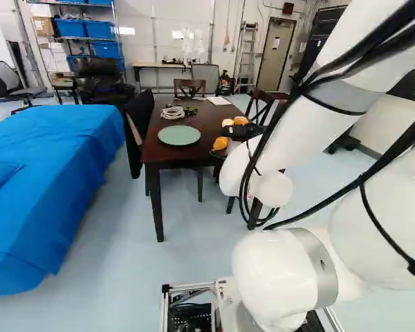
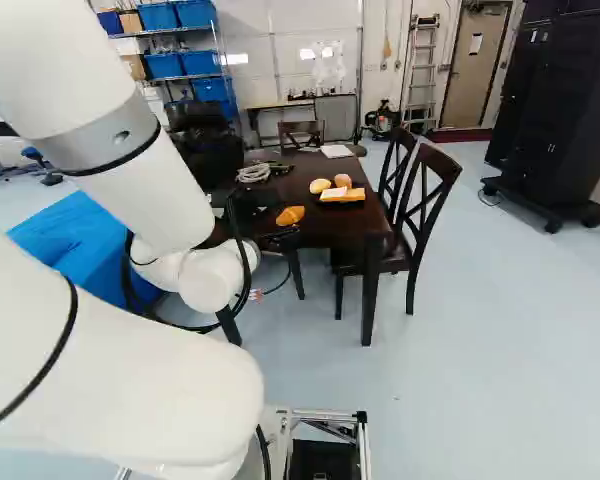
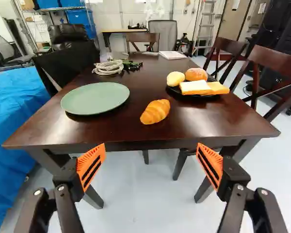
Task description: Move the croissant to the empty plate
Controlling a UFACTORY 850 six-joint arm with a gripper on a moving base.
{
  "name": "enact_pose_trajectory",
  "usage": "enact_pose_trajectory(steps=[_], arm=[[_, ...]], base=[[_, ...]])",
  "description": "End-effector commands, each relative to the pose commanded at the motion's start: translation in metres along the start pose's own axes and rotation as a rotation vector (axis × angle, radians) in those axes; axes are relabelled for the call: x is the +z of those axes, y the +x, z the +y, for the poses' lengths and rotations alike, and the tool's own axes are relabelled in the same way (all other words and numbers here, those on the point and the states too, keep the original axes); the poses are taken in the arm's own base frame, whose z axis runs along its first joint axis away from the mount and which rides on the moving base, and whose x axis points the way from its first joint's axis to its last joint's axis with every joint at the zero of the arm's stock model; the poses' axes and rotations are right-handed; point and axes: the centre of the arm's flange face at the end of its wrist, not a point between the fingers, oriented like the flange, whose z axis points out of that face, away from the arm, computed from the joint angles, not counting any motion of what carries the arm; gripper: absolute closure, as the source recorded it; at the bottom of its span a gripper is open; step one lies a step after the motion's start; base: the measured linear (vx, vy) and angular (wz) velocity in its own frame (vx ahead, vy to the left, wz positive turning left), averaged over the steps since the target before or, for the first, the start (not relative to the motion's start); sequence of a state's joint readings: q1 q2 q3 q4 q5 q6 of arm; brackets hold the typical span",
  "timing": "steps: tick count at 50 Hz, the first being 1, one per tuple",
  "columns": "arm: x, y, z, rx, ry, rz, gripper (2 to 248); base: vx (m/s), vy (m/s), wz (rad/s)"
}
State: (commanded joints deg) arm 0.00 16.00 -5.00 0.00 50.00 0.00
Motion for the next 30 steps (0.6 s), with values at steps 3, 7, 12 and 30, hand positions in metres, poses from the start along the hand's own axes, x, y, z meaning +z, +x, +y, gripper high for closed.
enact_pose_trajectory(steps=[3,7,12,30], arm=[[0.0,0.0,0.0,0.0,0.0,0.0,3],[0.0,0.0,0.0,0.0,0.0,0.0,3],[0.0,0.0,0.0,0.0,0.0,0.0,3],[0.0022,0.0011,0.0,0.0,0.0,-0.001,3]], base=[[0.0,0.008,0.087],[0.0,0.001,-0.002],[0.0,0.0,0.0],[0.0,0.0,0.0]])
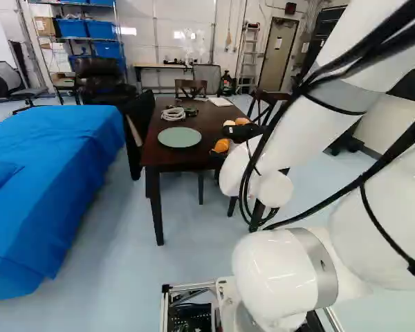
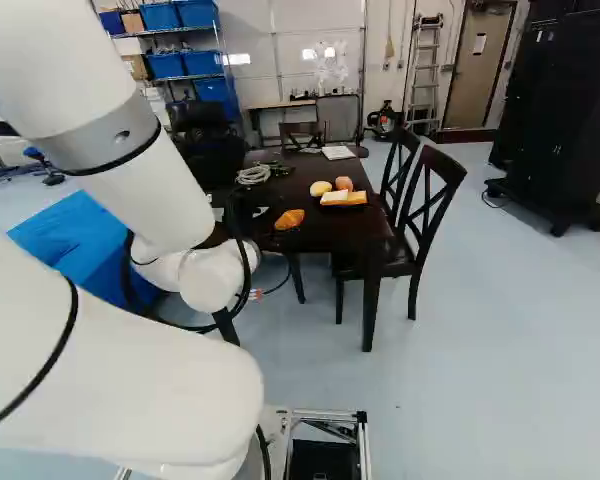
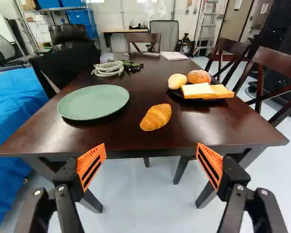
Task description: Move the croissant to the empty plate
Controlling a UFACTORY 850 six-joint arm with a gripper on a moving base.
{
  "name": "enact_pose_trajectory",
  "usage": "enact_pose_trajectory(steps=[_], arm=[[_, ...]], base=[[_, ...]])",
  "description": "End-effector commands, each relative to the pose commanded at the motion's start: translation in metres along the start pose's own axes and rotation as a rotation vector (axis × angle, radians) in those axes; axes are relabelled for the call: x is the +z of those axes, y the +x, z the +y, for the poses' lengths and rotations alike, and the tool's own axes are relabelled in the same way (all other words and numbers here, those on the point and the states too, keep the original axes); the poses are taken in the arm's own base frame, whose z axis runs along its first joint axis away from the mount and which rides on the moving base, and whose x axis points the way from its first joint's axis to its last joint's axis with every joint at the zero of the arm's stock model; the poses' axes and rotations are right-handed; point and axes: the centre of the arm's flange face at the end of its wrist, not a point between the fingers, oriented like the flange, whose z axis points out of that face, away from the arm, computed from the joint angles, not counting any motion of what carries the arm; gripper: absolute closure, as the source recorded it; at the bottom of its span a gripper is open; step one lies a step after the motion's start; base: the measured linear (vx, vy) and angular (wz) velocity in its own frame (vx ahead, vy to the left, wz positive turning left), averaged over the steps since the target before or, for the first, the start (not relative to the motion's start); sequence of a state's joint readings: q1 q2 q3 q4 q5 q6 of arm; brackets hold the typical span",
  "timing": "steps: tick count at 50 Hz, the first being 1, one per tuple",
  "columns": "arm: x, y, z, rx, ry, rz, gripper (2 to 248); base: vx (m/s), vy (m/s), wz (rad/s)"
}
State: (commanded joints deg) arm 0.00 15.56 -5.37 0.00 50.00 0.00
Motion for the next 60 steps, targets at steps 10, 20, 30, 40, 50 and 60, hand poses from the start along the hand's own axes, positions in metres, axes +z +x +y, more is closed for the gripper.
enact_pose_trajectory(steps=[10,20,30,40,50,60], arm=[[0.009,0.004,0.0,0.002,-0.003,-0.012,3],[0.017,0.011,0.001,0.011,-0.013,-0.024,3],[0.022,0.02,0.002,0.024,-0.026,-0.036,3],[0.027,0.028,0.003,0.04,-0.04,-0.058,3],[0.032,0.036,0.004,0.057,-0.052,-0.085,3],[0.038,0.045,0.005,0.071,-0.06,-0.101,3]], base=[[0.0,0.0,0.0],[0.0,0.0,0.0],[0.0,0.0,0.0],[0.0,0.0,0.0],[0.0,0.0,0.0],[0.0,0.0,0.0]])
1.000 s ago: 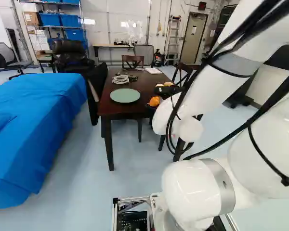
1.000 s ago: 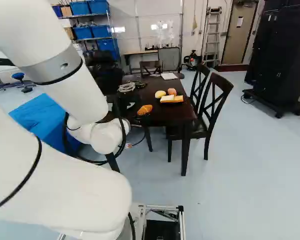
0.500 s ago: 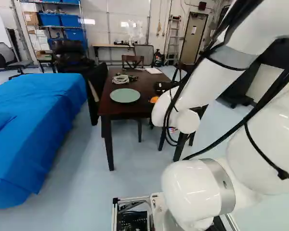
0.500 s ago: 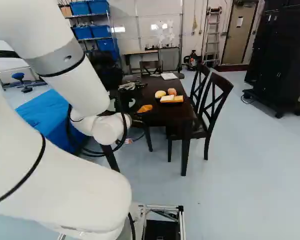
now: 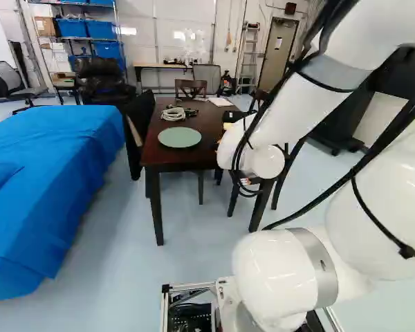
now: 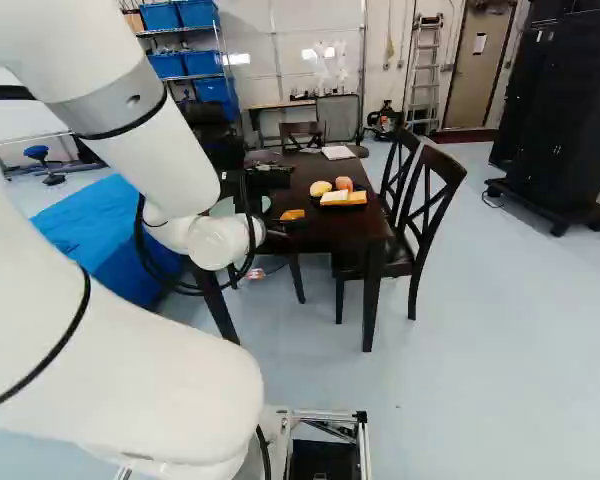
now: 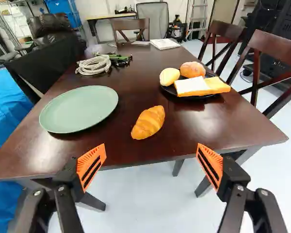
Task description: Move the croissant to the empty plate
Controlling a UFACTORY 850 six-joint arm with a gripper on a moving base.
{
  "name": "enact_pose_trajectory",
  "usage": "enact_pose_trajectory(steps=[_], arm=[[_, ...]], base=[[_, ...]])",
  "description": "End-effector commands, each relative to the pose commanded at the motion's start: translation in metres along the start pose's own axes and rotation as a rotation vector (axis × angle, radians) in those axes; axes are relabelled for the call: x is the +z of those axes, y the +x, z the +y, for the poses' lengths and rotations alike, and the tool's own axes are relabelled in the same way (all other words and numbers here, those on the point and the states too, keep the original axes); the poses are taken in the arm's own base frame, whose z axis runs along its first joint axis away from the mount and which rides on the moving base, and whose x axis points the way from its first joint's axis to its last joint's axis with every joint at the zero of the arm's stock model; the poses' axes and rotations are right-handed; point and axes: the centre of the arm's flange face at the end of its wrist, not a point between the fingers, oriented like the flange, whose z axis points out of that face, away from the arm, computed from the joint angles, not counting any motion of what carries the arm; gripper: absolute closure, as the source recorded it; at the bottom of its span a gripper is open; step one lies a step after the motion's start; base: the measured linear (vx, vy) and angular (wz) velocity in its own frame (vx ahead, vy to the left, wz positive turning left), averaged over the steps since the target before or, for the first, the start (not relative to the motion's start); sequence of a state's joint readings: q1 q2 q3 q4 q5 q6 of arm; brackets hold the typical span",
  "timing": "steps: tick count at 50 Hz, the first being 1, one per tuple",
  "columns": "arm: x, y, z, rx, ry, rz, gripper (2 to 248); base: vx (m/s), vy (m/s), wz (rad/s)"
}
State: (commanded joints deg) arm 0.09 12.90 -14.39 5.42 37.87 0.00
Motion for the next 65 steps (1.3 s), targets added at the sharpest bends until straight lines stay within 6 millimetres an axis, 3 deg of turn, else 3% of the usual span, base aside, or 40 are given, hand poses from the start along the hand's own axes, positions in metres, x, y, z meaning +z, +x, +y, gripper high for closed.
enact_pose_trajectory(steps=[65], arm=[[0.049,0.08,-0.017,0.131,-0.03,-0.106,3]], base=[[0.0,0.0,0.0]])
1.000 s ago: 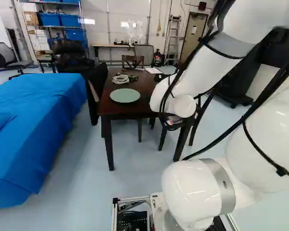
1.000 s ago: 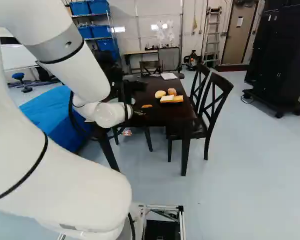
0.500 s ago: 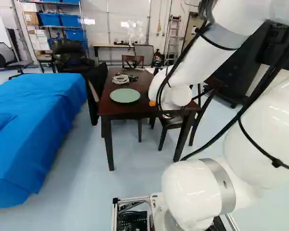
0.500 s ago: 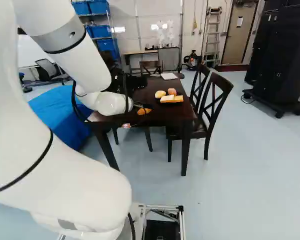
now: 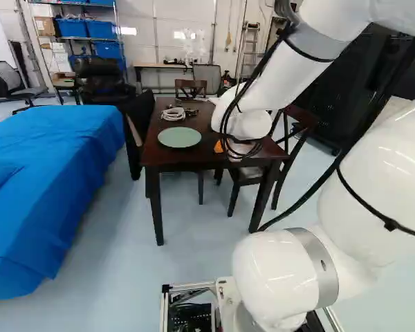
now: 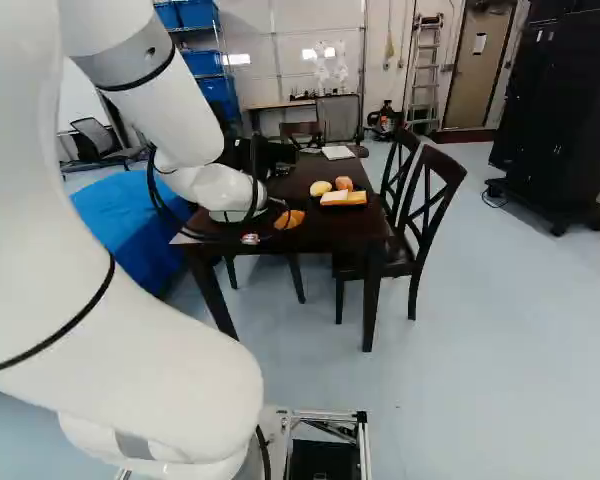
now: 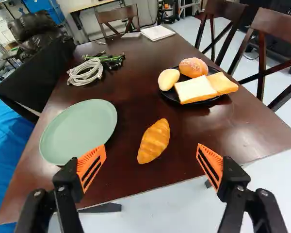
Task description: Move the croissant to the empty plate
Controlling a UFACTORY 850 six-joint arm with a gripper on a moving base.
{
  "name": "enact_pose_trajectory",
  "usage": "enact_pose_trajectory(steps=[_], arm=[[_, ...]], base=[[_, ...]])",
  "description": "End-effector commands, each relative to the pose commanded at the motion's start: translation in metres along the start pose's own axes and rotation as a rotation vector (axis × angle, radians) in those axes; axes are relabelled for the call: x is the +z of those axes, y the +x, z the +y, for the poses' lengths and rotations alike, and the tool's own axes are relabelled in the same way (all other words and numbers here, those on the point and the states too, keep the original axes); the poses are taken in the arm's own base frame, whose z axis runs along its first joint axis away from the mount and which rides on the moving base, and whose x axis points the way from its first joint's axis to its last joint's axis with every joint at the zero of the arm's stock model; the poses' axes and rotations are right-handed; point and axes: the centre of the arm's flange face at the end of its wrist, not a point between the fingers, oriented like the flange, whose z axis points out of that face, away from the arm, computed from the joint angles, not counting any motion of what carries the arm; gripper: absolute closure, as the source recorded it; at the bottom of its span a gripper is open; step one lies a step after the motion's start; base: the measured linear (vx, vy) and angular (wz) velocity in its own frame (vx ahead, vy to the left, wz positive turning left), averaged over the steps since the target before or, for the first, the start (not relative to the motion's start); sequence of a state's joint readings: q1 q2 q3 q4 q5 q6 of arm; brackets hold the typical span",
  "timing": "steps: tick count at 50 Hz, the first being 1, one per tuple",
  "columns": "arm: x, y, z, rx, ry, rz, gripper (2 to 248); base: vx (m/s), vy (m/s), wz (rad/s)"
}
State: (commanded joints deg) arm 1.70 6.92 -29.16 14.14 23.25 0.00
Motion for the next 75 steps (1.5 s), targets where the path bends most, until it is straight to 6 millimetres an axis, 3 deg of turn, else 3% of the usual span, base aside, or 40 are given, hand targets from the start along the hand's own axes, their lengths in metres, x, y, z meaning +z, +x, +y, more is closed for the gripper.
enact_pose_trajectory(steps=[19,47,75], arm=[[0.012,0.024,-0.007,0.043,-0.005,-0.039,3],[0.052,0.038,-0.015,0.089,-0.017,-0.16,3],[0.082,0.048,-0.01,0.123,-0.034,-0.272,3]], base=[[0.0,0.0,0.0],[0.0,0.0,0.0],[0.0,0.0,0.0]])
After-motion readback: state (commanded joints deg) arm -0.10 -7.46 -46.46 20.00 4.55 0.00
